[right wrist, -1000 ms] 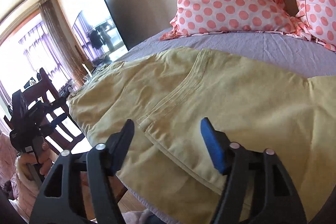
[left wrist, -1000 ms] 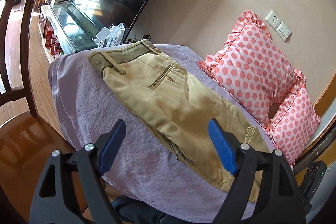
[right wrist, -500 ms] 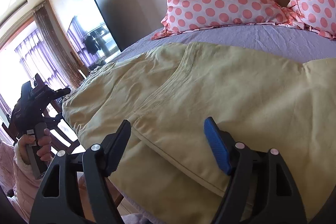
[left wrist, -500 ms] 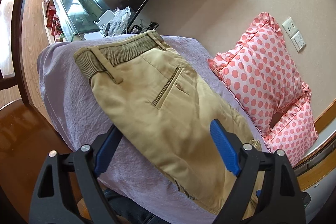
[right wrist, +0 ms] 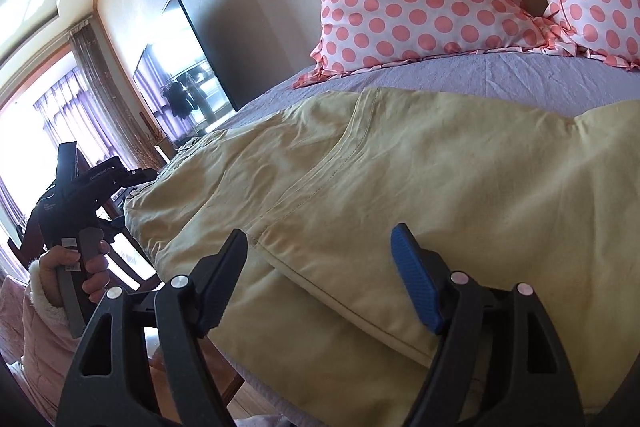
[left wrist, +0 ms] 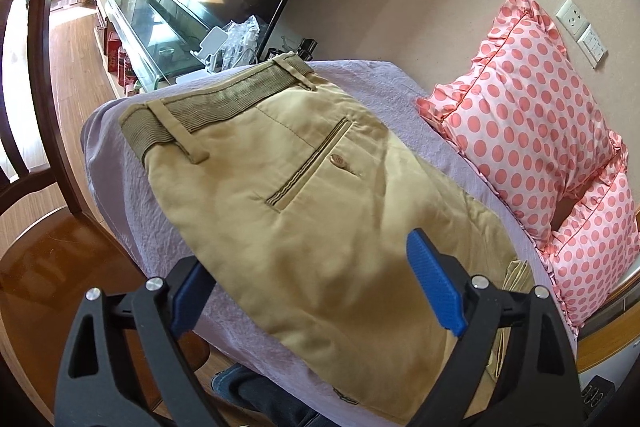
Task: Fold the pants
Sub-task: 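Move the left gripper to the waistband of the khaki pants, then grasp the waistband with the left gripper and fold it over the legs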
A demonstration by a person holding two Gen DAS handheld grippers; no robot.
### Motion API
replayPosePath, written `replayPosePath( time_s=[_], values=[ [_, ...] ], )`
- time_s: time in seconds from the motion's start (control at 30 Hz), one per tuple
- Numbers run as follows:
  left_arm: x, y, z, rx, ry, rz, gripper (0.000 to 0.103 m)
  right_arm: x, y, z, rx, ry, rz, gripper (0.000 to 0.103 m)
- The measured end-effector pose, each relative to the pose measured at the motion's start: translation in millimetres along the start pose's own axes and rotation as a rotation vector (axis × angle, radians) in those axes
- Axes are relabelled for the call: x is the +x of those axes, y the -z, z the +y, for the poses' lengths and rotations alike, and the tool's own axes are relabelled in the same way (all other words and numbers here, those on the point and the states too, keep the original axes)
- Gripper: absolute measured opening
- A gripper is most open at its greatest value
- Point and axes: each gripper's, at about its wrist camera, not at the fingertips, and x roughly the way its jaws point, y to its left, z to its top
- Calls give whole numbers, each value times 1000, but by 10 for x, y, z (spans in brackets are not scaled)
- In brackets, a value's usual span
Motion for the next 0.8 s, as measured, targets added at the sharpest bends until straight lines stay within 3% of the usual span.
replayPosePath(
  time_s=[0.13, 0.2, 0.33, 0.4, 0.5, 0.63, 0.8],
  values=[
    [1, 6, 6, -36, -11, -22, 87, -11, 18, 6, -13, -8, -7, 77],
    [-11, 16, 24, -51, -26, -34, 78, -20, 21, -3, -13, -15, -9, 77],
    [-33, 27, 69, -78, -54, -39, 54, -50, 27, -25, -4, -38, -17, 77],
    [-40, 12, 99, -91, -44, -34, 27, -107, 26, -74, 30, -80, -34, 77],
    [-113, -35, 78, -78, -27, -48, 14, -312, -3, -242, 128, -165, -90, 77],
    [-282, -141, -282, 55, -22, -115, 9, -771, -85, -505, 182, -135, -224, 81],
    [-493, -142, -1270, 335, 59, -201, 9, -1269, -111, -852, 239, -48, -339, 83]
  ],
)
